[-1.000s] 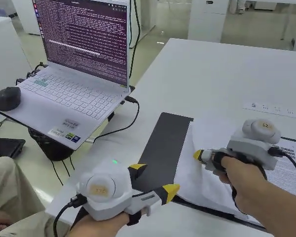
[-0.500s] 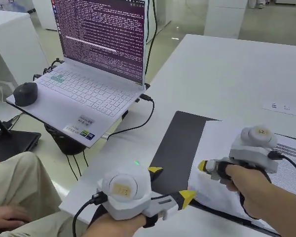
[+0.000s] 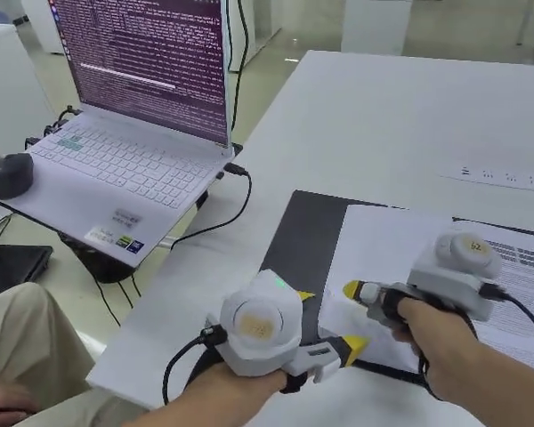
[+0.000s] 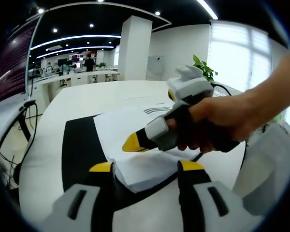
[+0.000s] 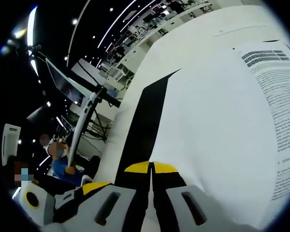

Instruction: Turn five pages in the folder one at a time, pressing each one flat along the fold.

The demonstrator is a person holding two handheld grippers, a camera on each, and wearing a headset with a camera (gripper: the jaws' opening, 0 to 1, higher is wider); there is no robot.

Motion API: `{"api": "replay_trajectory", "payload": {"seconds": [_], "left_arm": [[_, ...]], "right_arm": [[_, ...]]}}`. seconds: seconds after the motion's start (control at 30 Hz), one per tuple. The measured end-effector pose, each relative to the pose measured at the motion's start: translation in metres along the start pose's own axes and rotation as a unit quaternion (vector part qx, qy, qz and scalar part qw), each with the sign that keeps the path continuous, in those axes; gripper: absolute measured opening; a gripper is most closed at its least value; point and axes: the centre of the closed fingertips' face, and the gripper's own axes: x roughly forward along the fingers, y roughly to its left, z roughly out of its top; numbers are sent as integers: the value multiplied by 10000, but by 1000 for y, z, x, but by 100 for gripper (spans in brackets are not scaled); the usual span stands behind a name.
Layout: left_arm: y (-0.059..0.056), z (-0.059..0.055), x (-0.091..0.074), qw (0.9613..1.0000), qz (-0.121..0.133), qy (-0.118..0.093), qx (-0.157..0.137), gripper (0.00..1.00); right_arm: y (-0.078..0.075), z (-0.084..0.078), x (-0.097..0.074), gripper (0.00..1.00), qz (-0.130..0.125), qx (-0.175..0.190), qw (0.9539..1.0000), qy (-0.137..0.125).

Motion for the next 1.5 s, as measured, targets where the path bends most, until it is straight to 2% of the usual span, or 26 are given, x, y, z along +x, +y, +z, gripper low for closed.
{"api": "replay_trajectory", "payload": {"seconds": [0.17, 0.3, 0.37, 0.47, 0.5, 0.57, 0.6, 0.73, 0.8, 0.87, 1.07, 1.13, 1.17, 1.27, 1.4, 1.5], "left_arm": [[-7, -3, 22, 9998, -98, 135, 132, 50], [-4, -7, 38, 9995, 70, 252, 202, 46], [0, -12, 45, 9993, 179, 327, 48, 45], [3, -18, 49, 9986, 321, 412, 54, 43], [6, -22, 49, 9977, 432, 484, 192, 43], [6, -28, 51, 9970, 460, 570, 243, 41], [9, -35, 49, 9953, 556, 711, 353, 41], [10, -42, 48, 9947, 668, 692, 356, 39], [11, -48, 47, 9941, 699, 749, 348, 38], [12, -48, 46, 9949, 752, 639, 230, 38], [12, -49, 45, 9954, 850, 412, 182, 37], [13, -49, 45, 9956, 867, 331, 128, 38], [13, -49, 45, 9957, 866, 309, 121, 38], [13, -49, 45, 9959, 869, 247, 98, 38], [13, -48, 45, 9959, 876, 195, 68, 38], [13, -48, 45, 9959, 884, 179, 67, 38]], "right_arm": [[-11, 14, -17, 0, -13, 89, 9996, -260], [-25, 22, -31, 0, -74, 169, 9989, -429], [-33, 27, -40, 0, -124, 220, 9983, -531], [-45, 32, -51, 0, -171, 287, 9971, -679], [-50, 34, -55, 0, -177, 314, 9967, -727], [-56, 36, -61, 0, -218, 334, 9960, -805], [-61, 39, -66, 0, -222, 355, 9951, -891], [-71, 44, -77, 0, -223, 358, 9931, -1094], [-75, 47, -81, 0, -207, 343, 9920, -1196], [-80, 51, -85, 0, -205, 260, 9906, -1329], [-92, 58, -90, 0, -213, -158, 9868, -1600], [-94, 64, -91, 0, -244, -529, 9831, -1737], [-95, 66, -90, 0, -200, -594, 9828, -1739], [-100, 71, -86, 0, -271, -878, 9798, -1779], [-106, 73, -74, 0, -326, -1108, 9790, -1683], [-108, 75, -68, 0, -337, -1152, 9793, -1628]]}}
